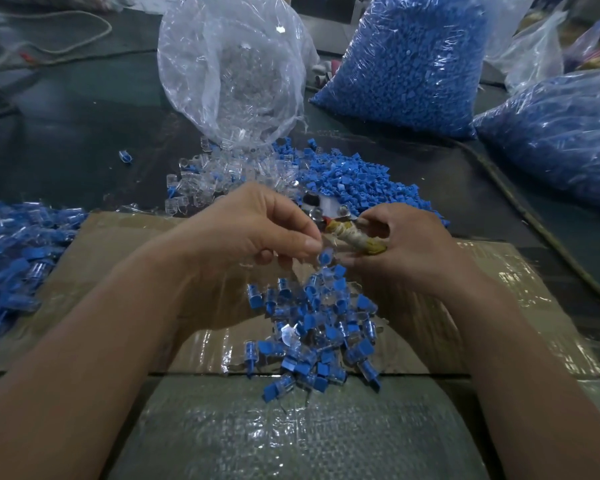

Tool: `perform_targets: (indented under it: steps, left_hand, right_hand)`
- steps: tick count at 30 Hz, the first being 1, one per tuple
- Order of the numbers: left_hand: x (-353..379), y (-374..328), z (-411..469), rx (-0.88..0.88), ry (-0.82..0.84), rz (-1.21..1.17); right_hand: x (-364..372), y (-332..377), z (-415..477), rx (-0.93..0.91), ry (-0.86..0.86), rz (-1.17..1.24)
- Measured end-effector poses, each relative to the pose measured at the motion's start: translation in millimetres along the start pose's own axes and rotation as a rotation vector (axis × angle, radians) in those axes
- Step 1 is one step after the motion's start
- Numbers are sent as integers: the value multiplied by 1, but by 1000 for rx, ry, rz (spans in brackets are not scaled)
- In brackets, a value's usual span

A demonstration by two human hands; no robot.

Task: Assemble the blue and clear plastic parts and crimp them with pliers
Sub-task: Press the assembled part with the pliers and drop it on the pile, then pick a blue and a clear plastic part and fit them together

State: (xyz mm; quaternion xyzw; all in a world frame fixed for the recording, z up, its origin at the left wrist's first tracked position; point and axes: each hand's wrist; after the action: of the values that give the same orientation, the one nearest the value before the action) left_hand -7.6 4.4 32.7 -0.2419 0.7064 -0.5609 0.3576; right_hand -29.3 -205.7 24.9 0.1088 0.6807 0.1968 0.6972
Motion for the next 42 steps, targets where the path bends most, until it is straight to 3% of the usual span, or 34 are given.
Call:
perform_targets:
  steps: [5, 9, 11, 14, 16, 18, 21, 30, 38, 42]
  left_hand:
    - [2, -1, -1, -46, 210, 97]
    - [4, 0, 0, -28, 137, 57]
    - [2, 2, 3, -29, -37, 32]
    - [-1, 14, 9, -6, -482, 66]
    - [-5, 21, 13, 15, -746, 224]
    - [-10, 26, 15, -1, -854, 433]
    - [-11, 32, 20, -8, -831, 596]
    - [-8, 41, 30, -71, -521, 888]
    - [-8, 42, 31, 37, -656, 869]
    - [-6, 38, 30, 78, -753, 676]
  right_hand:
    - [0, 1, -1, -23, 107, -28]
    - [-1, -1, 0, -18, 167, 8]
    - [-1, -2, 1, -7, 193, 12]
    - [-3, -5, 0, 4, 211, -18]
    - [-4, -5, -1, 7, 212, -22]
    - [-4, -3, -1, 4, 207, -13]
    - [-3, -3, 0, -25, 182, -7]
    - [-3, -4, 1, -46, 174, -21]
    - [-5, -3, 1, -41, 163, -10]
    - [-6, -6, 2, -38, 99, 47]
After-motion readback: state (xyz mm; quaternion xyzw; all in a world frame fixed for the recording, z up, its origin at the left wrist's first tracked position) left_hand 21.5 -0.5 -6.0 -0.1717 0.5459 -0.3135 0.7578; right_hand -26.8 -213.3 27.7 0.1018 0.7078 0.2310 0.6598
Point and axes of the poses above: each hand's wrist, its own z-axis towards the middle knuckle, its own x-axis out of the palm, y = z × x, and after that the axes turned 2 degrees about z, right-handed
